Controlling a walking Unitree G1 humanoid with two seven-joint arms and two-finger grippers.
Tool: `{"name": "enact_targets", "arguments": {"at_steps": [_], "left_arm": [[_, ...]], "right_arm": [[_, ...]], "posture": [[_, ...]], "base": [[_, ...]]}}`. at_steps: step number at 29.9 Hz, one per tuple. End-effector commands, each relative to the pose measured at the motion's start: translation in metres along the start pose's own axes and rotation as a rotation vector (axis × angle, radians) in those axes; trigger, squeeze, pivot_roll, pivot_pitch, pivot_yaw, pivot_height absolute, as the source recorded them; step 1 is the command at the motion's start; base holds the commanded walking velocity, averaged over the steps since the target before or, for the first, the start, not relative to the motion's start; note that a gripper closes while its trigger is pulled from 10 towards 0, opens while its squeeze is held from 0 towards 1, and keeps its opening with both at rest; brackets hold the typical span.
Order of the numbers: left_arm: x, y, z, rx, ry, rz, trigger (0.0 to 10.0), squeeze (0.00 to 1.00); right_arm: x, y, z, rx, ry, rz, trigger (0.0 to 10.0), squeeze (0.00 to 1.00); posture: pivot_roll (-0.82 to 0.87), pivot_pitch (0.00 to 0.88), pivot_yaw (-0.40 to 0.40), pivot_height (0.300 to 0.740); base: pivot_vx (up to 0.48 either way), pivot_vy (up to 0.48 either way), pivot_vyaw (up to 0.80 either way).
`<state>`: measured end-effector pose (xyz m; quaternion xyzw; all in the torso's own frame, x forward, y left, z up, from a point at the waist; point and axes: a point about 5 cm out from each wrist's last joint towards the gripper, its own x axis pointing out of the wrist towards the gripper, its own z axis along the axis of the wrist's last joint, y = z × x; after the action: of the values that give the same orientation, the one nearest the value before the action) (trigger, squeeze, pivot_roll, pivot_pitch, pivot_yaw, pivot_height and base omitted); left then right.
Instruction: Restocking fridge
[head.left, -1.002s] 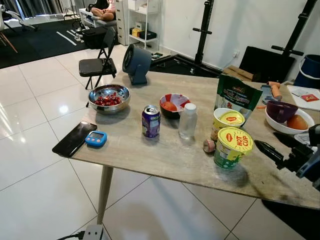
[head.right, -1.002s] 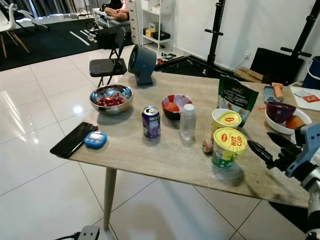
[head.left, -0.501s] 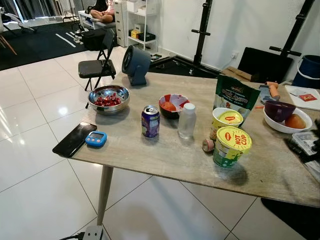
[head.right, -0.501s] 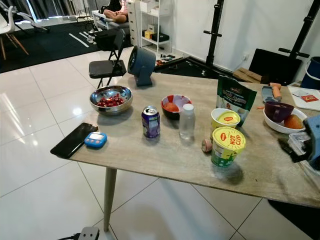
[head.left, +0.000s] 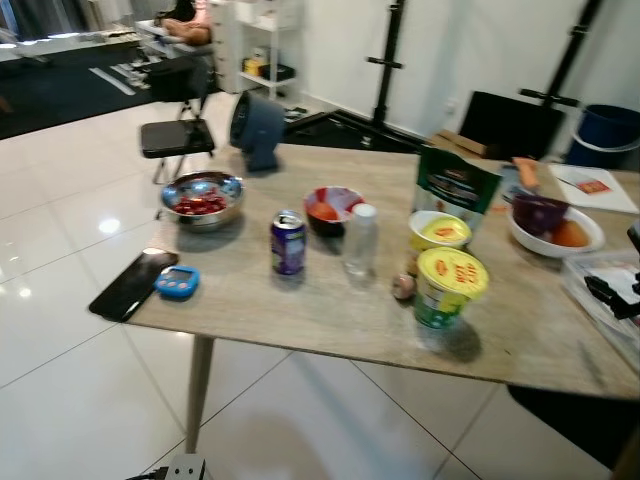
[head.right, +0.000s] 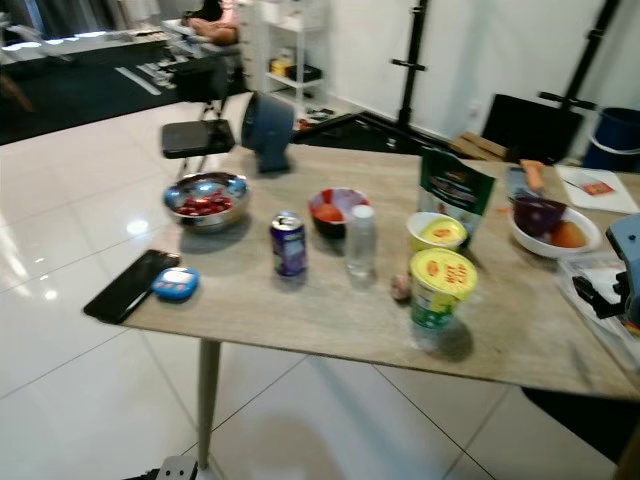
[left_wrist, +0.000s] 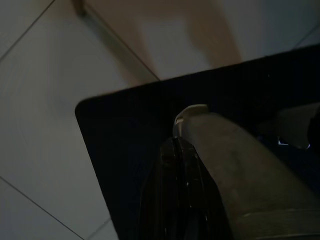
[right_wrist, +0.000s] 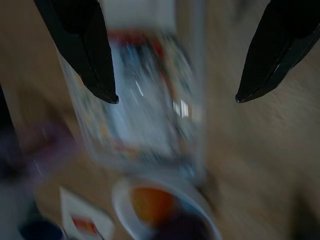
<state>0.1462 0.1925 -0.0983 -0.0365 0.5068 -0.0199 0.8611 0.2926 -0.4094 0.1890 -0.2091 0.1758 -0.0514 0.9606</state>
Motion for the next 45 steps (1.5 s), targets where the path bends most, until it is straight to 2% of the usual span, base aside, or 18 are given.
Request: {"name": "enact_targets", "arguments": {"at_steps": [1,10,12,16,20,22,23,24,25,31,32,38,45], "left_arm": [[-0.001,0.002,-0.003,-0.002,0.011,0.004,10.0,0.0],[-0.001,0.001,-0.003,0.001,0.012,0.004,10.0,0.0],[0.0,0.0,-0.004,0.003,0.013,0.001,10.0,0.0],[0.0,-0.001,-0.004,0.008,0.015,-0.001,10.0,0.0],[0.0,-0.001,-0.004,0.012,0.017,-0.001,10.0,0.0],[0.0,-0.001,-0.003,0.016,0.017,-0.001,10.0,0.0],[0.0,-0.001,-0.003,0.016,0.017,-0.001,10.0,0.0],[0.0,0.0,-0.003,0.019,0.017,-0.001,10.0,0.0],[0.0,0.0,-0.003,0.019,0.017,-0.001,10.0,0.0],[0.0,-0.001,-0.003,0.02,0.018,-0.004,10.0,0.0],[0.0,-0.001,-0.003,0.02,0.018,-0.004,10.0,0.0],[0.0,-0.002,-0.005,0.013,0.022,-0.004,10.0,0.0],[0.0,-0.003,-0.006,0.006,0.021,-0.004,10.0,0.0]], "right_arm": [[0.001,0.002,-0.003,0.017,0.012,0.009,10.0,0.0],[0.005,0.007,0.008,-0.011,-0.01,0.057,10.0,0.0],[0.011,0.018,0.019,-0.011,-0.081,0.114,10.0,0.0],[0.015,0.027,0.029,0.03,-0.148,0.174,10.0,0.0],[0.019,0.034,0.035,0.036,-0.169,0.207,10.0,0.0],[0.024,0.045,0.039,0.005,-0.162,0.249,10.0,0.0],[0.024,0.045,0.039,0.005,-0.162,0.249,10.0,0.0],[0.029,0.056,0.043,-0.027,-0.156,0.286,10.0,0.0],[0.029,0.056,0.043,-0.027,-0.156,0.286,10.0,0.0],[0.041,0.082,0.054,-0.071,-0.137,0.349,10.0,0.0],[0.041,0.082,0.054,-0.071,-0.137,0.349,10.0,0.0],[0.049,0.096,0.051,-0.201,-0.008,0.36,10.0,0.0],[0.054,0.103,0.054,-0.22,0.035,0.348,10.0,0.0]], "posture": [[-0.01,0.0,-0.008,0.74],[-0.01,0.0,-0.013,0.74],[-0.01,0.0,-0.014,0.74],[-0.01,0.0,-0.015,0.74],[-0.02,0.0,-0.015,0.74],[-0.01,0.0,-0.015,0.74],[-0.01,0.0,-0.015,0.74],[-0.02,0.0,-0.015,0.74],[-0.02,0.0,-0.015,0.74],[-0.01,0.0,-0.016,0.74],[-0.01,0.0,-0.016,0.74],[0.0,0.0,-0.021,0.74],[0.0,0.0,-0.022,0.74]], "base": [[0.0,0.0,-0.71],[0.0,0.0,-0.72],[0.0,0.0,-0.59],[0.0,0.0,-0.11],[0.0,0.0,0.0],[0.0,0.0,0.0],[0.0,0.0,0.0],[0.0,0.0,0.0],[0.0,0.0,0.0],[0.0,0.0,0.0],[0.0,0.0,0.0],[0.0,0.0,0.0],[0.0,0.0,0.0]]}}
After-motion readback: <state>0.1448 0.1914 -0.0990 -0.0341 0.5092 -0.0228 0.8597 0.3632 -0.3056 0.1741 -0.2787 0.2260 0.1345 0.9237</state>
